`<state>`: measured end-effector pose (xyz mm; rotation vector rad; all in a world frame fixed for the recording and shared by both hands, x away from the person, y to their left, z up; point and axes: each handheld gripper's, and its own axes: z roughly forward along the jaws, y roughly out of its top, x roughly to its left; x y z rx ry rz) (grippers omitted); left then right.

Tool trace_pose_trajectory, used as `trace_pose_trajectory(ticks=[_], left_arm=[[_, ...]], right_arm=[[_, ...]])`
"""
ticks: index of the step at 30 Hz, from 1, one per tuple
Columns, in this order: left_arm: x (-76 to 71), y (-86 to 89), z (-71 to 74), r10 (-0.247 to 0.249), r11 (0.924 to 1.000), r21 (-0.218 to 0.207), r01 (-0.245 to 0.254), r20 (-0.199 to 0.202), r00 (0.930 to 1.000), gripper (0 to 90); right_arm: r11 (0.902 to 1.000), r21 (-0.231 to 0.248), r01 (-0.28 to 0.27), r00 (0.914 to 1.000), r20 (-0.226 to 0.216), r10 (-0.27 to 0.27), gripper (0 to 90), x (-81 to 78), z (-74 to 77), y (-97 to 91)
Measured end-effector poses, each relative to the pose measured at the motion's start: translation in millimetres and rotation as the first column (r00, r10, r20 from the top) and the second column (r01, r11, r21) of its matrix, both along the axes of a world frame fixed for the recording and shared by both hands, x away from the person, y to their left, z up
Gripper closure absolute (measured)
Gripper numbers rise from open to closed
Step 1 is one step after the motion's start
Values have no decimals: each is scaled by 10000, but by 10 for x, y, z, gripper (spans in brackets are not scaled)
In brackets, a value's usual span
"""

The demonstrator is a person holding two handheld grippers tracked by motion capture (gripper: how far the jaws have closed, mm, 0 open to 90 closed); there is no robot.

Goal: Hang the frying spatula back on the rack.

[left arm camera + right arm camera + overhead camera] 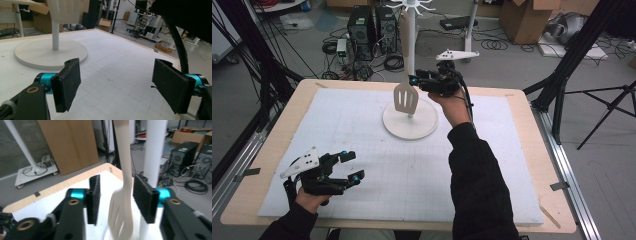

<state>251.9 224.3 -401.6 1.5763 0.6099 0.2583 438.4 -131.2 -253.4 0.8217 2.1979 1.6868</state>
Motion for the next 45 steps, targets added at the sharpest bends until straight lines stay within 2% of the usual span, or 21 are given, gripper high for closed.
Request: trace_pose_trajectory(ticks=[5, 6, 10, 13, 15, 16, 18, 22, 25, 28, 33, 36, 41, 45], left_arm=[[4, 18, -8, 245, 9997, 3, -245, -29, 9997, 219], [6, 23, -12, 340, 9994, -9, -340, -22, 9994, 217], [11, 57, -21, 805, 9968, 18, -805, 149, 9966, 200], [16, 83, -30, 1197, 9928, 15, -1200, 561, 9912, 191], [12, 91, -27, 1367, 9903, 126, -1385, 950, 9861, 181], [12, 96, -27, 1365, 9903, 115, -1384, 1022, 9854, 181], [16, 97, -27, 1357, 9906, 19, -1366, 978, 9859, 181], [26, 94, -28, 1454, 9892, 32, -1463, 893, 9853, 182], [39, 88, -32, 1568, 9874, 71, -1580, 863, 9838, 182], [64, 82, -58, 1663, 9857, 156, -1680, 786, 9829, 182], [103, 68, -106, 1719, 9847, 186, -1733, 618, 9832, 183], [102, 49, -111, 1679, 9851, 266, -1698, 604, 9839, 183], [65, 24, -114, 1611, 9859, 366, -1635, 614, 9850, 183], [31, -8, -116, 1578, 9862, 403, -1605, 645, 9854, 183]], right_arm=[[9993, -173, 345, 9994, 62, -344, 402, -192, -115, -222], [9984, -323, 461, 9989, 130, -457, 379, -255, -157, -293], [9965, -766, 340, 9994, 135, -330, 331, -477, -313, -535], [9924, -1119, 515, 9985, 240, -491, 272, -718, -456, -752], [9905, -1258, 552, 9975, 502, -492, 228, -881, -552, -876], [9905, -1274, 523, 9971, 609, -448, 207, -965, -605, -936], [9894, -1276, 690, 9953, 770, -595, 187, -1109, -706, -1037], [9768, -1758, 1224, 9895, 982, -1063, 168, -1392, -987, -1240], [9709, -1681, 1708, 9832, 935, -1568, 163, -1564, -1194, -1383], [9678, -1585, 1955, 9792, 863, -1837, 162, -1678, -1325, -1498], [9539, -1678, 2489, 9669, 1006, -2347, 162, -1792, -1440, -1639], [9468, -1765, 2691, 9613, 1100, -2527, 162, -1861, -1442, -1682], [9406, -1645, 2971, 9520, 1269, -2785, 163, -1890, -1415, -1738], [9398, -1574, 3032, 9500, 1270, -2852, 163, -1915, -1405, -1752]])
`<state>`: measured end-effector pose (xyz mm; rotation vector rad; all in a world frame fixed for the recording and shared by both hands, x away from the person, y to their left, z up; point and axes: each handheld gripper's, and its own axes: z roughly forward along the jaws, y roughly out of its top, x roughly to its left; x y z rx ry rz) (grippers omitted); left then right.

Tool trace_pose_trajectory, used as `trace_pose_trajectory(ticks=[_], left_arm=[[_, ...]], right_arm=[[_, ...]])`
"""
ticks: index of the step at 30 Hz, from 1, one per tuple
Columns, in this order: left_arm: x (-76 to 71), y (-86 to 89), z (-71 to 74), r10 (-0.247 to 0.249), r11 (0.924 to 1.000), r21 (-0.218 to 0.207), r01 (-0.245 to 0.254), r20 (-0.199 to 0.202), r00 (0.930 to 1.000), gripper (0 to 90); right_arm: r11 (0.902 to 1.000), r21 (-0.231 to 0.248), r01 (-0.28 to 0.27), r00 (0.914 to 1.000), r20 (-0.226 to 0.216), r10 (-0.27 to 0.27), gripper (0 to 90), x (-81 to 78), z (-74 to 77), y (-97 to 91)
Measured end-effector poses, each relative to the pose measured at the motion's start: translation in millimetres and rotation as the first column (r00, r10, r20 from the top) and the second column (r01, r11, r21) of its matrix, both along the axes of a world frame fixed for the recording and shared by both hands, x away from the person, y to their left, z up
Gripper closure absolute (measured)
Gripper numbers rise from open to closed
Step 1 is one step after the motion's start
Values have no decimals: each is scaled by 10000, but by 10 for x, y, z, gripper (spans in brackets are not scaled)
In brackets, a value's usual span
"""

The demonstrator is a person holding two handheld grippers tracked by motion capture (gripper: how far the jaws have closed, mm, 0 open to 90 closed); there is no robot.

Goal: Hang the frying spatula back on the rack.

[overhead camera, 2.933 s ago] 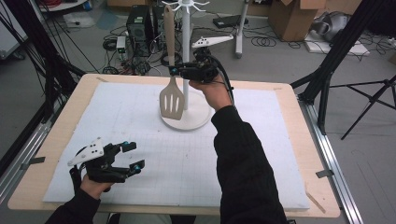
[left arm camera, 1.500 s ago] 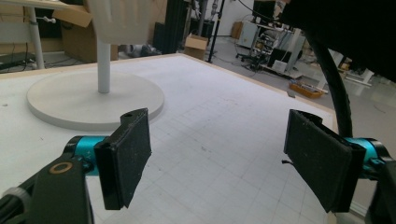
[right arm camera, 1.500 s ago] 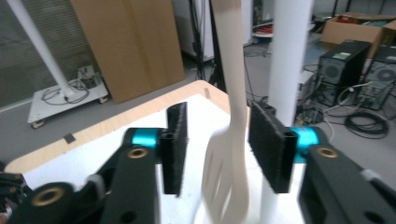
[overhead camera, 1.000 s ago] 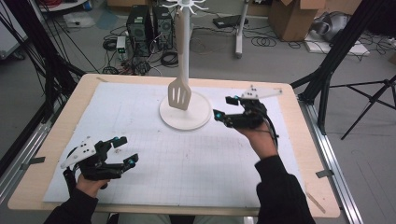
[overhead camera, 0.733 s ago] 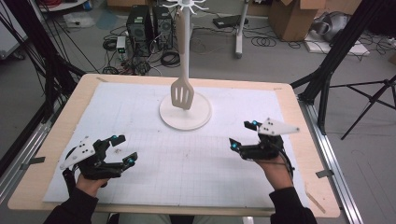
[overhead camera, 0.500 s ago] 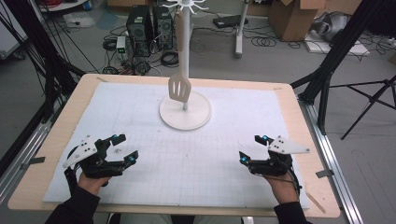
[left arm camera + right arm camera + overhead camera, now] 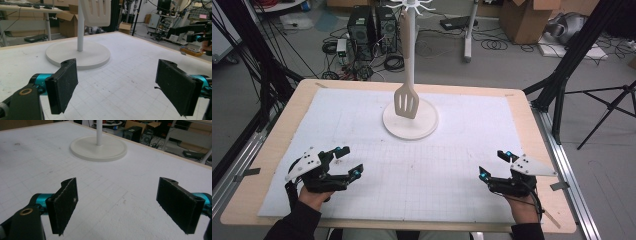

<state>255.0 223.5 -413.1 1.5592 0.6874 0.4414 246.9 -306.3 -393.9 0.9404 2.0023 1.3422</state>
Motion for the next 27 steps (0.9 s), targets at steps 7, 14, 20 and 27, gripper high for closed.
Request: trace_pose_trajectory(ticks=[7, 14, 20, 27], left_arm=[[-37, -13, 2, -22, 9999, 120, 21, 54, 10000, 184], [-33, 8, -2, 36, 9999, 129, -36, 35, 10000, 186], [-35, 31, -5, 64, 10000, 72, -63, -21, 10000, 186], [-25, 23, -17, 112, 9999, 75, -111, -127, 9999, 186]], right_arm=[[9999, 122, 116, 9999, 110, -117, 163, -1, 18, -3], [10000, 33, 80, 10000, 22, -80, 163, 31, -5, 8], [10000, -36, 12, 10000, -28, -12, 163, 53, -21, 30], [10000, -41, 10, 9999, -128, -10, 164, 59, -34, 25]])
